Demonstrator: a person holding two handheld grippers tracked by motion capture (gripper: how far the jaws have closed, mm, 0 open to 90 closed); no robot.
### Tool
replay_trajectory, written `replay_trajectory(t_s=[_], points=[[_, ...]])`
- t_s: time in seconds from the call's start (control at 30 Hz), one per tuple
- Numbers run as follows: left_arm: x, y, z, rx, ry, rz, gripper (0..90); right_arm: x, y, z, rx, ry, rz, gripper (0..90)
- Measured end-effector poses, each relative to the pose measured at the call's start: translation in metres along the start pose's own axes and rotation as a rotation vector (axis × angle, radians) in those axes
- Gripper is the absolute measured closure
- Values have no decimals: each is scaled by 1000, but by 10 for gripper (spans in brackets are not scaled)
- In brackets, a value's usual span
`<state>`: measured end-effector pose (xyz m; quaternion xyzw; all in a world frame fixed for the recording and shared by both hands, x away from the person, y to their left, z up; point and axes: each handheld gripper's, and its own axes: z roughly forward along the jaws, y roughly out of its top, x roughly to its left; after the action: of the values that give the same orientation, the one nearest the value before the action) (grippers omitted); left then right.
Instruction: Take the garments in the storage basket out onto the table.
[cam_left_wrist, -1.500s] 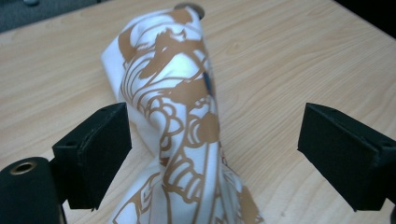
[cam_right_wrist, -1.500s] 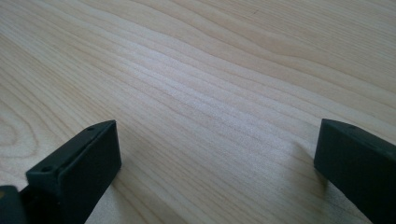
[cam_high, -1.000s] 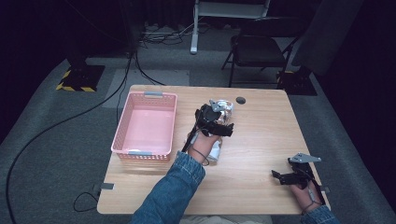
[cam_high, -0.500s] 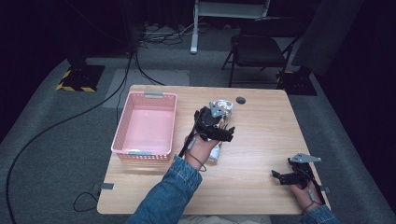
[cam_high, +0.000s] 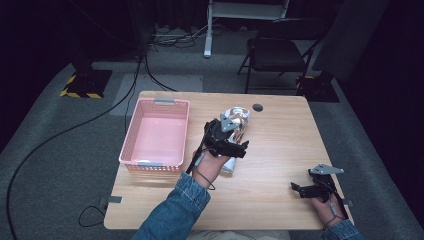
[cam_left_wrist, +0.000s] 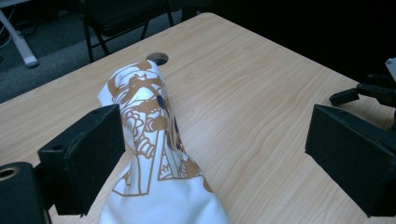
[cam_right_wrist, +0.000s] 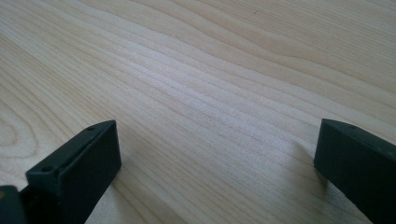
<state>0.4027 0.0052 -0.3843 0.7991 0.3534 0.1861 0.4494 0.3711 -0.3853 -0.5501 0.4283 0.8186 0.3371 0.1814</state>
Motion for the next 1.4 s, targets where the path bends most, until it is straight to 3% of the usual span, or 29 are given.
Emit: replay_trajectory(t_s=[0.87,1.4], points=[[1,-26,-25,-2,30,32,47,0,0,0,0,0,0,4],[5,-49,-31,-2,21,43,49,0,0,0,0,0,0,4]])
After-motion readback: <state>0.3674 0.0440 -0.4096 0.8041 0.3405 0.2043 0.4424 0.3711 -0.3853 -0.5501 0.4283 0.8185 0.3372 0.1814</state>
